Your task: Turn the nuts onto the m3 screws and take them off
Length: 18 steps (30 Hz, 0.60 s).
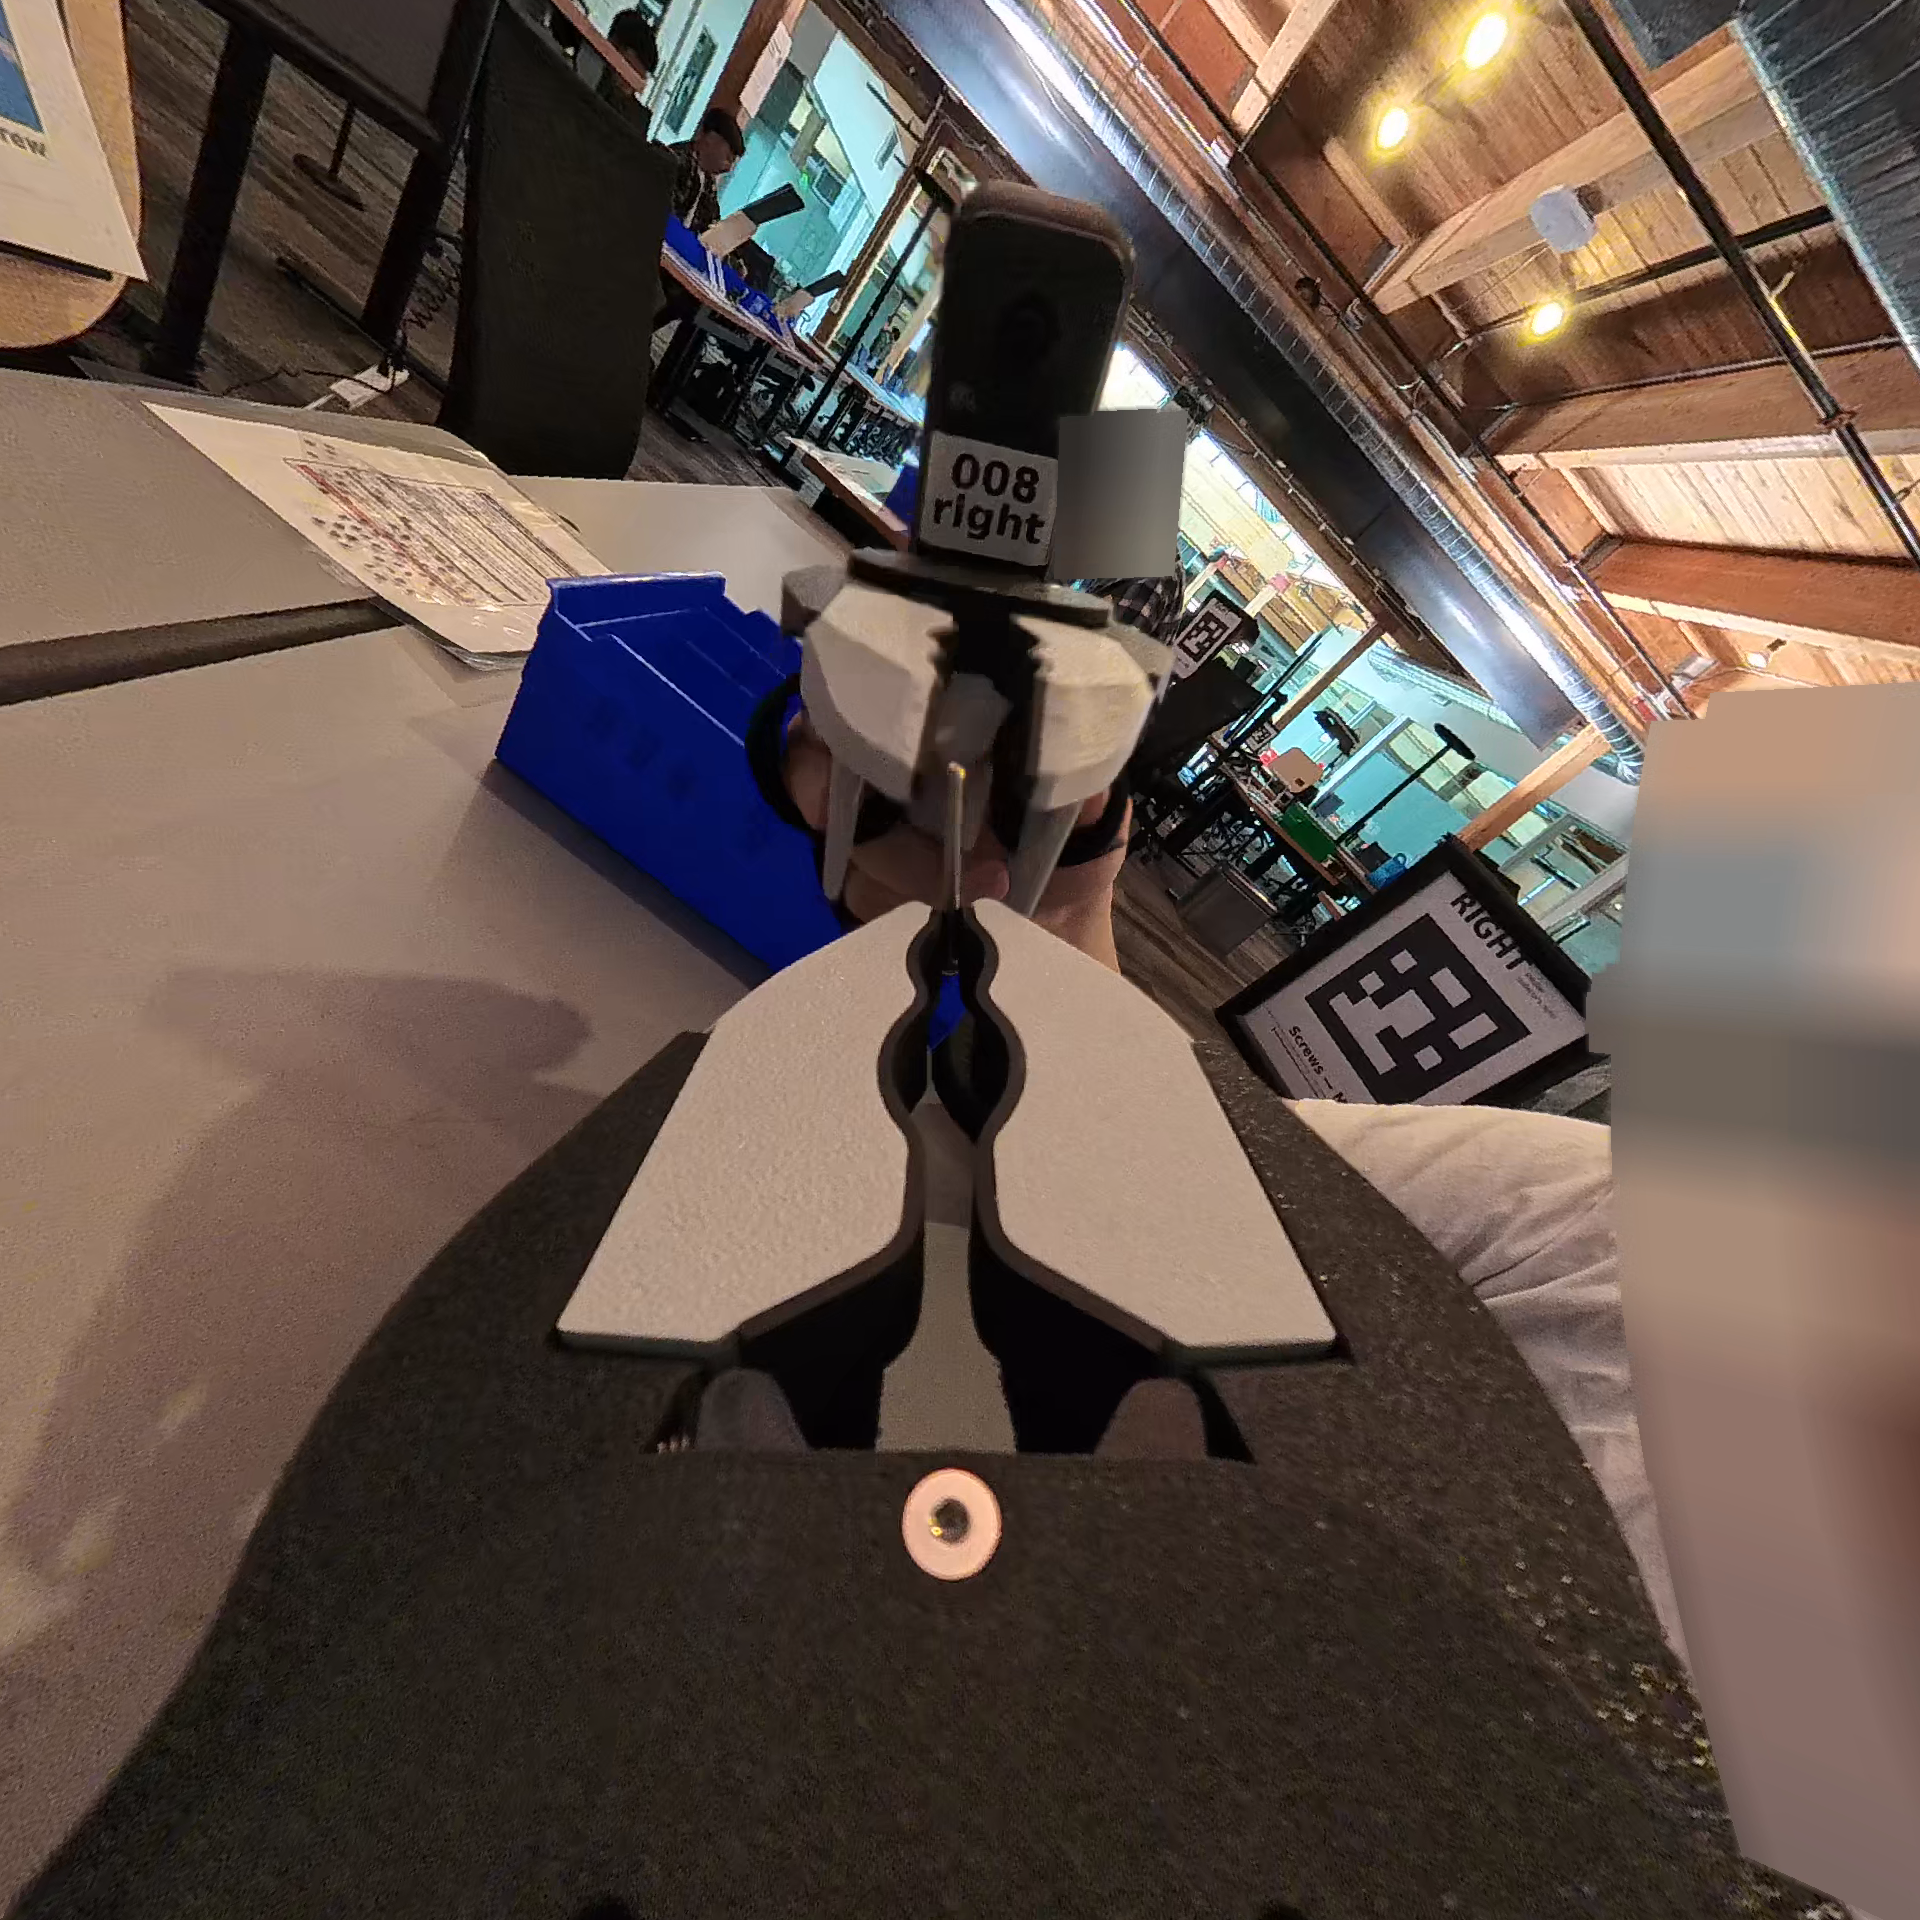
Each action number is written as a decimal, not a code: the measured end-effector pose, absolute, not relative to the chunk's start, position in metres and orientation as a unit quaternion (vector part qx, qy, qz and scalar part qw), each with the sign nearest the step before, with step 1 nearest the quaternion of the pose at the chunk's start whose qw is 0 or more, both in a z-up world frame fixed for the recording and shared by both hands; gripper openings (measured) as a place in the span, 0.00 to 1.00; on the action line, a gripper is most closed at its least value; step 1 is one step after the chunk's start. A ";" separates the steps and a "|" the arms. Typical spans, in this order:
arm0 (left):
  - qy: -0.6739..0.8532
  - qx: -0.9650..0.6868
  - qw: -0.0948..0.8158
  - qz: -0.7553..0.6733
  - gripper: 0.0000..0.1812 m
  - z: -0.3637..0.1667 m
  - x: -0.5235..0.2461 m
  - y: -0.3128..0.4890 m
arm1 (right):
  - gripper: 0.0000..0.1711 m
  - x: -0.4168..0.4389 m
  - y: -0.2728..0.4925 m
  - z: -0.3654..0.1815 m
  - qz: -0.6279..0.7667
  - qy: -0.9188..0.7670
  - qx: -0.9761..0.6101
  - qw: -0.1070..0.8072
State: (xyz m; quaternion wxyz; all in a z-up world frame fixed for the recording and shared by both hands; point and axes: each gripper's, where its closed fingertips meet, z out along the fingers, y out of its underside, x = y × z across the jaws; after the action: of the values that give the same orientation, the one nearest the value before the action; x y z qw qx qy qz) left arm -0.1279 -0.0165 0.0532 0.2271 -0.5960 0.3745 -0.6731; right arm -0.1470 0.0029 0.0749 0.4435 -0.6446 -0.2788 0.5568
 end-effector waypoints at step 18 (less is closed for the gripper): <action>0.402 -0.607 0.436 -0.529 0.01 0.105 -0.190 0.019 | 0.05 -0.065 -0.060 -0.132 0.004 -0.672 -0.729 0.132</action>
State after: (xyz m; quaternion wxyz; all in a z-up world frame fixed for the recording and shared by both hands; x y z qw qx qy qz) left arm -0.1902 0.0189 0.1051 0.4358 -0.6075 0.4019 -0.5287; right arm -0.0652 -0.0600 -0.1324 0.1317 -0.7288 -0.6720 0.0039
